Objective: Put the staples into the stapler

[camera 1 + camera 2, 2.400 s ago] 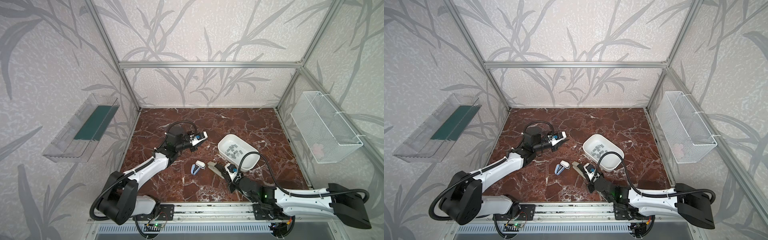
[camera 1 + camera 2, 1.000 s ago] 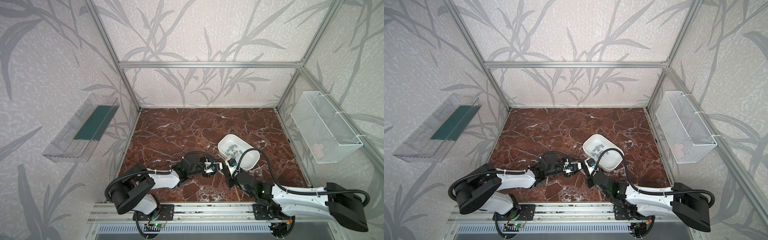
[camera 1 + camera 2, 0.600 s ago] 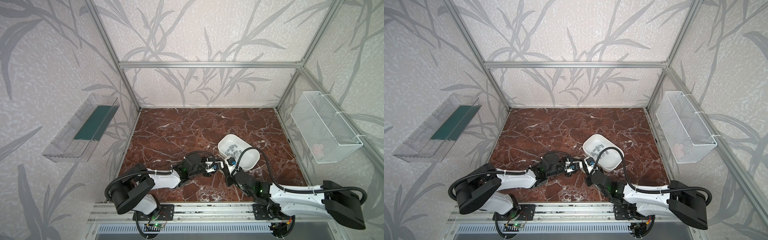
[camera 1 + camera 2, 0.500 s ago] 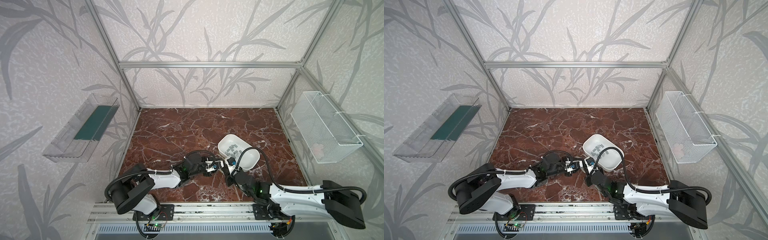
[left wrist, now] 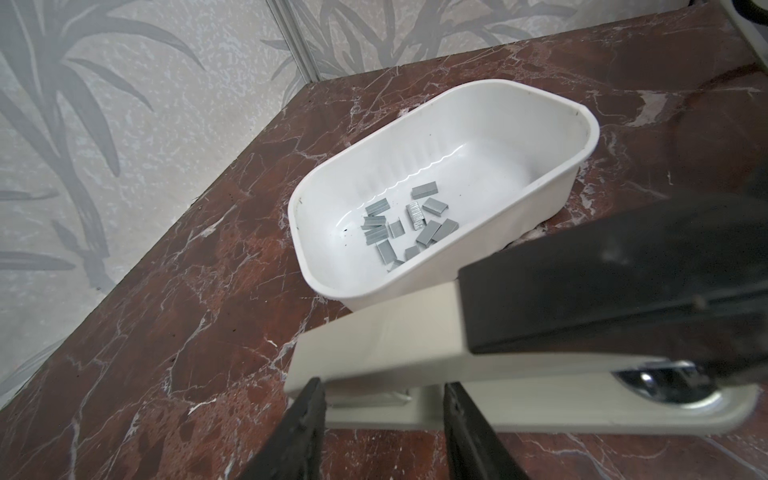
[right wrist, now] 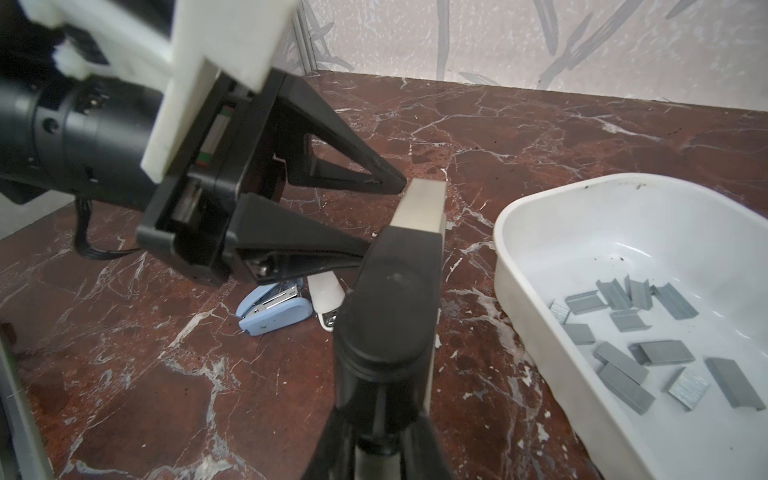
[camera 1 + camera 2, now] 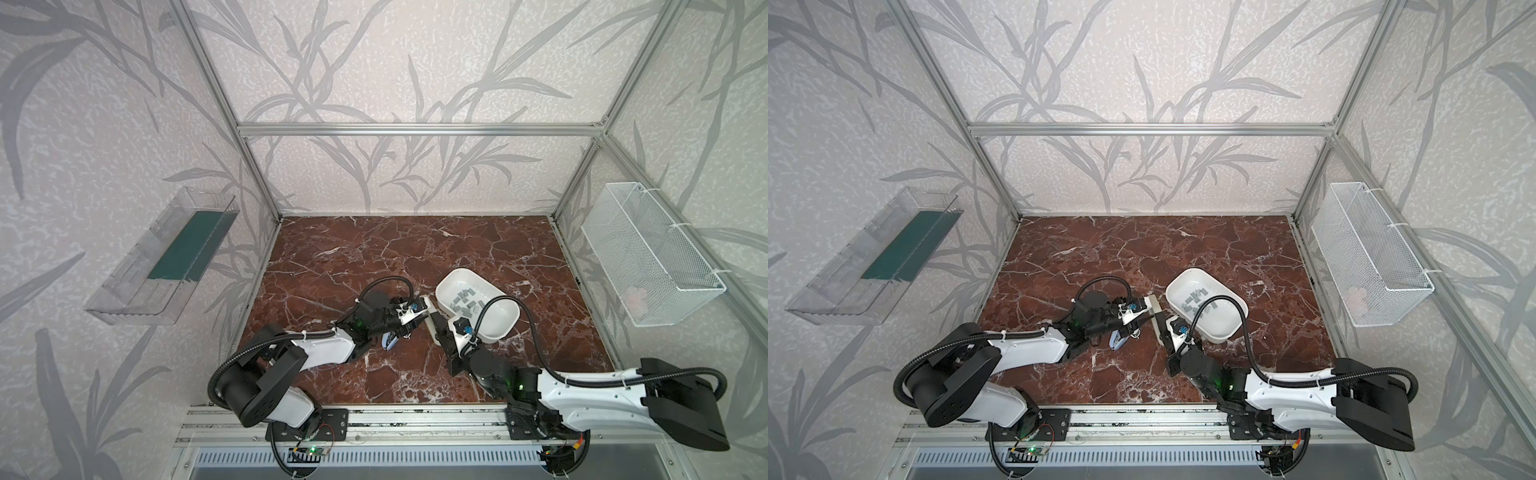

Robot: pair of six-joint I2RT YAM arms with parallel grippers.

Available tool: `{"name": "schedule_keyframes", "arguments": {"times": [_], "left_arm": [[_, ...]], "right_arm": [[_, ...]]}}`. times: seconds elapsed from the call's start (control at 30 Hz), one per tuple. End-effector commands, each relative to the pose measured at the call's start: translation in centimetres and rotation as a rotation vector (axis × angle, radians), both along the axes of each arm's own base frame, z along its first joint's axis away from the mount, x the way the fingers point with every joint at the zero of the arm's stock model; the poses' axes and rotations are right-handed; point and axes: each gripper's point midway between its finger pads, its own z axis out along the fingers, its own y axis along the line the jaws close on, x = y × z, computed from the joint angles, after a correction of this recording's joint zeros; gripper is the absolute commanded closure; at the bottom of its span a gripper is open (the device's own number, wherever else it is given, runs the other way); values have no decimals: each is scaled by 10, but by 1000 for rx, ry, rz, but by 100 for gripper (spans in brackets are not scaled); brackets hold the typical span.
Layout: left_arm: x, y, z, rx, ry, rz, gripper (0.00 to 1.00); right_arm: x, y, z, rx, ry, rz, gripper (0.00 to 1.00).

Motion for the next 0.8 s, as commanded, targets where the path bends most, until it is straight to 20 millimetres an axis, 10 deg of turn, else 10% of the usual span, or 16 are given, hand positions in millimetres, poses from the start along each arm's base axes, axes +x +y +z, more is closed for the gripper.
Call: {"name": "schedule_keyframes", "arguments": {"times": [0.0,0.3,0.77], "left_arm": [[-4,-21,90,-233,-249,-115,51],[-52,-20,39,-132,-361,-351,43],[-66,-9,-5,85,-285,-453,39]], "right_arm": [[-33,27,-7,22,75,190,100],[-19,29,0,5,85,115,100],[-10,11,-36,-93,102,55,100]]}}
